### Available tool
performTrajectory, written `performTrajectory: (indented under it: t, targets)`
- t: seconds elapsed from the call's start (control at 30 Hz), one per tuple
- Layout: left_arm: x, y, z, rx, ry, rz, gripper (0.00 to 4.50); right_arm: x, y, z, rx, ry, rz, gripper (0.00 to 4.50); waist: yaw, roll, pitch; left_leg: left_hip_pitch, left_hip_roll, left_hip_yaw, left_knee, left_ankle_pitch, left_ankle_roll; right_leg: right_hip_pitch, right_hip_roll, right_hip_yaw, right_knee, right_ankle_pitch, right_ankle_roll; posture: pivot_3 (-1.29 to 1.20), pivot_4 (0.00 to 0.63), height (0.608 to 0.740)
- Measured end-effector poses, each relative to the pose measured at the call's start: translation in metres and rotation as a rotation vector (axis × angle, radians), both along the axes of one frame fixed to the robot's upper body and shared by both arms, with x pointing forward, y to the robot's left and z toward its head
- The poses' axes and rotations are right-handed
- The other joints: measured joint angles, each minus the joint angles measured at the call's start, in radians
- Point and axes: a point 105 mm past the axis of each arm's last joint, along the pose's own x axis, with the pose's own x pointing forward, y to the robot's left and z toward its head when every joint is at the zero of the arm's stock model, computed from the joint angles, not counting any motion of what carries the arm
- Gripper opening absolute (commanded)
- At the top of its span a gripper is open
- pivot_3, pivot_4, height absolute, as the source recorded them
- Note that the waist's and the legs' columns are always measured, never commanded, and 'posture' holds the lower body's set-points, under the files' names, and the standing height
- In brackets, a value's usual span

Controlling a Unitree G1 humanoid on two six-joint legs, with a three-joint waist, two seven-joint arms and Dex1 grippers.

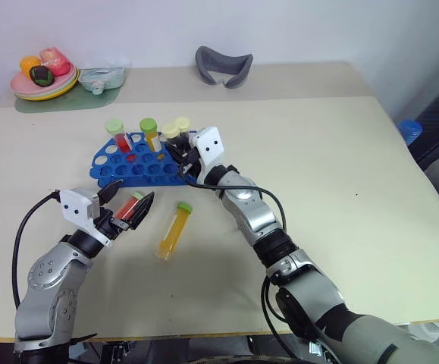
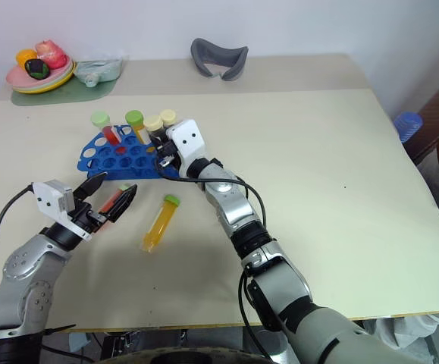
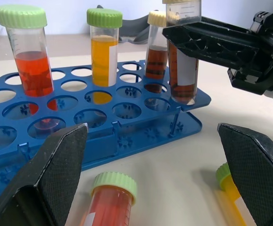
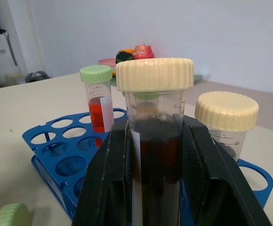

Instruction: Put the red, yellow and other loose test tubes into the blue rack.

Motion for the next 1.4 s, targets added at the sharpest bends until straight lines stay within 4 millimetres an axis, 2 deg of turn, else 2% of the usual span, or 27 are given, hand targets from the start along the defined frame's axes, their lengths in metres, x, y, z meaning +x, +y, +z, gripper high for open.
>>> performTrajectory:
  t: [0.03,0.1,0.23,0.3,0.4,0.5,0.57,0.7,0.83,1.0,1.17,1.23,1.3,1.4]
  targets:
    - [0.000,0.000,0.000,0.000,0.000,0.000,4.50,0.000,0.000,0.000,0.000,0.002,0.002,1.80,0.000,0.000,0.000,0.000,0.000,0.000,0.000,0.000,0.000,0.000,0.000,0.000,0.000,0.000,0.000,0.00,0.150,0.740]
    - [0.000,0.000,0.000,-0.001,0.000,0.000,4.50,0.000,-0.002,-0.001,0.004,0.007,0.007,2.52,0.000,0.000,0.000,0.000,0.000,0.000,0.000,0.000,0.000,0.000,0.000,0.000,0.000,0.000,0.000,0.00,0.150,0.740]
    - [0.000,0.000,0.000,-0.001,-0.001,0.002,4.50,0.001,-0.005,-0.004,0.012,0.018,0.005,4.48,0.000,0.000,0.000,0.000,0.000,0.000,0.000,0.000,0.000,0.000,0.000,0.000,0.000,0.000,0.000,0.00,0.150,0.740]
    - [0.000,0.000,0.001,-0.001,0.001,0.002,4.50,-0.001,-0.007,0.002,0.027,-0.004,0.004,4.48,0.000,0.000,0.000,0.000,0.000,0.000,0.000,0.000,0.000,0.000,0.000,0.000,0.000,0.000,0.000,0.00,0.150,0.740]
    - [-0.001,-0.003,0.005,0.013,0.006,-0.012,4.50,-0.008,-0.013,0.028,0.073,-0.088,0.016,4.48,0.001,0.000,0.000,0.000,0.000,0.000,0.000,0.000,0.000,0.000,0.000,0.000,0.000,0.000,0.000,0.00,0.150,0.740]
    - [-0.003,-0.009,0.014,0.041,0.004,-0.031,4.50,-0.015,-0.035,0.054,0.106,-0.162,0.009,4.48,0.005,0.000,0.000,0.000,0.000,0.000,0.000,0.000,0.000,0.001,-0.001,0.000,0.000,0.000,0.000,0.00,0.150,0.740]
    - [-0.003,-0.012,0.018,0.049,0.019,-0.045,4.50,-0.018,-0.055,0.060,0.099,-0.177,-0.006,4.48,0.006,0.000,0.000,0.000,0.000,0.000,0.000,0.000,0.000,0.001,-0.001,0.000,0.000,0.000,0.000,0.00,0.150,0.740]
    - [-0.001,-0.027,0.025,0.096,0.086,-0.098,4.50,-0.025,-0.103,0.042,-0.061,-0.144,-0.030,4.48,0.005,0.000,0.000,0.000,-0.001,0.000,0.000,0.000,0.000,0.001,-0.001,0.000,-0.001,0.000,0.000,0.00,0.150,0.740]
    - [0.001,-0.049,0.033,0.150,0.181,-0.182,4.50,-0.036,-0.129,0.025,-0.180,-0.097,-0.019,4.48,0.001,0.000,0.000,0.002,0.000,-0.001,0.000,0.000,0.000,0.001,0.001,0.001,0.002,0.000,0.000,0.00,0.150,0.740]
    - [0.004,-0.065,0.046,0.265,0.275,-0.236,4.50,-0.061,-0.140,0.015,-0.309,-0.086,0.079,4.48,0.004,0.000,0.000,0.005,-0.001,0.000,0.000,0.000,0.000,0.005,0.000,0.001,0.000,-0.001,0.000,0.00,0.150,0.740]
    - [0.001,-0.064,0.029,0.444,0.526,-0.238,4.50,-0.085,-0.147,0.007,-0.409,-0.053,0.188,4.48,0.004,-0.001,0.001,0.010,-0.001,-0.001,-0.001,-0.001,0.001,0.012,0.001,0.000,-0.004,-0.001,0.000,0.00,0.150,0.740]
    - [-0.003,-0.063,0.022,0.573,0.664,-0.272,4.50,-0.093,-0.147,0.006,-0.430,-0.038,0.229,4.48,0.005,-0.004,0.003,0.010,-0.001,-0.002,-0.001,-0.001,0.001,0.013,0.001,0.000,-0.005,-0.001,0.000,0.00,0.150,0.740]
    - [-0.005,-0.062,0.021,0.649,0.727,-0.282,4.50,-0.099,-0.150,0.004,-0.450,-0.019,0.253,4.48,0.004,-0.004,0.003,0.010,-0.001,-0.002,-0.002,-0.001,0.001,0.014,0.000,0.000,-0.008,0.000,0.001,0.00,0.150,0.740]
    - [-0.005,-0.067,0.013,0.660,0.784,-0.302,4.50,-0.104,-0.152,0.001,-0.455,0.007,0.273,4.48,0.005,-0.004,0.003,0.010,-0.001,-0.001,-0.002,-0.001,0.002,0.013,0.000,0.000,-0.009,0.000,0.001,0.00,0.150,0.740]
